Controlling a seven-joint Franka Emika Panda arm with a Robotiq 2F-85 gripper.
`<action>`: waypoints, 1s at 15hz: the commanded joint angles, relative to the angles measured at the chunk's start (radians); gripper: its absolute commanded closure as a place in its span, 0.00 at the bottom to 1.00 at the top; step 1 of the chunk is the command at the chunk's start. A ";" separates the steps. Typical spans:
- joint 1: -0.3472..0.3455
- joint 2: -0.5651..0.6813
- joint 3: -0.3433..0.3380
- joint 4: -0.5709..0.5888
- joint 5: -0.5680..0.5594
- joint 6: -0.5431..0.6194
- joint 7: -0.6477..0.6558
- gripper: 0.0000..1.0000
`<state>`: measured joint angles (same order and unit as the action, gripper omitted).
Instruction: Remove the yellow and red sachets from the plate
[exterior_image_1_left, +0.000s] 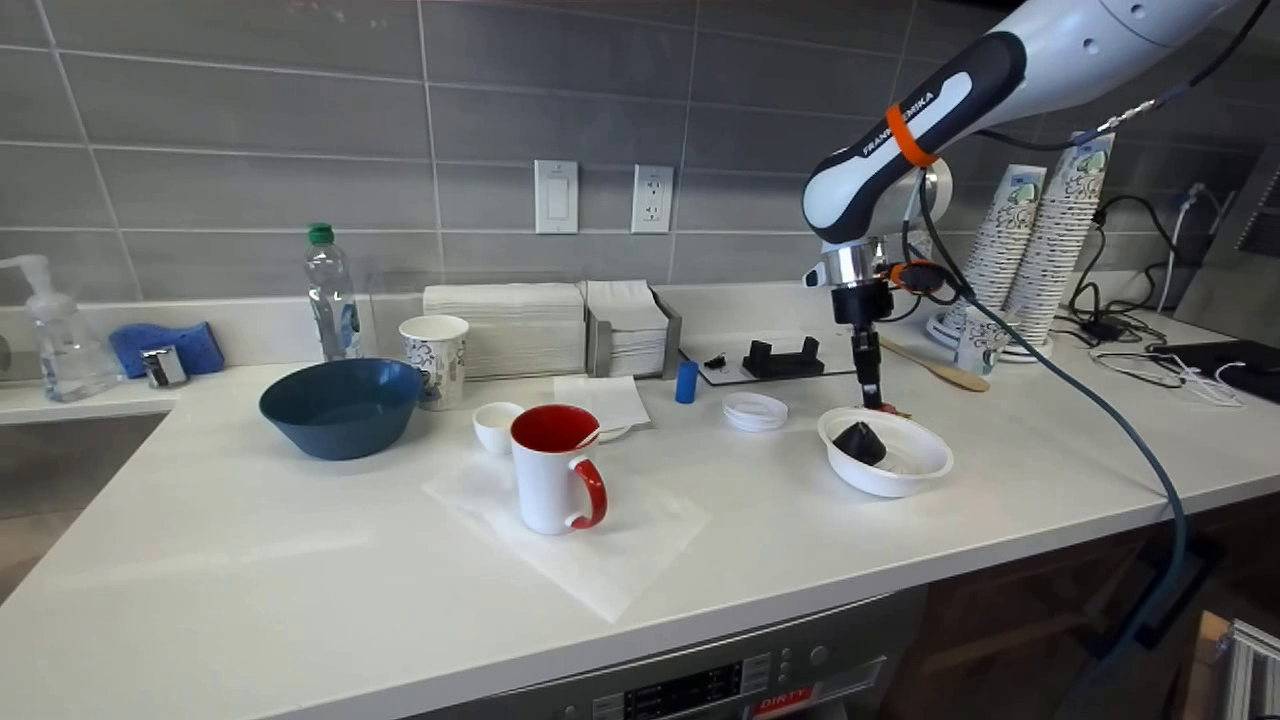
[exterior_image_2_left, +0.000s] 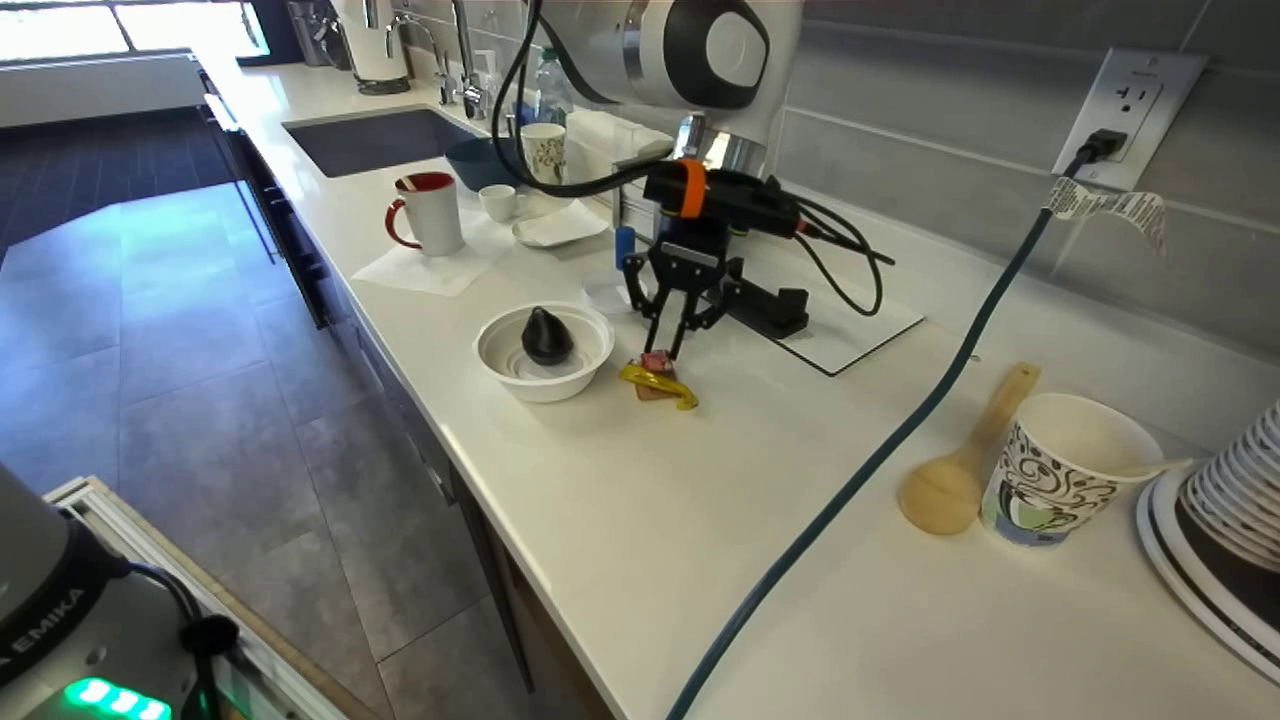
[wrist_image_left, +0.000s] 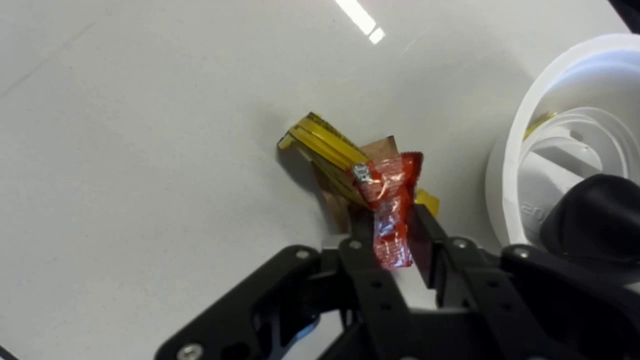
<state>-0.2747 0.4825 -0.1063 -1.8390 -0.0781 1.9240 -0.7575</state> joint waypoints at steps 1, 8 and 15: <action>0.012 -0.106 -0.012 -0.062 -0.048 -0.002 0.034 0.40; 0.096 -0.418 0.002 -0.281 -0.075 -0.045 0.263 0.00; 0.187 -0.788 0.023 -0.533 0.011 -0.008 0.375 0.00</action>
<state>-0.1116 -0.1170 -0.0797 -2.2370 -0.1078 1.8843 -0.3819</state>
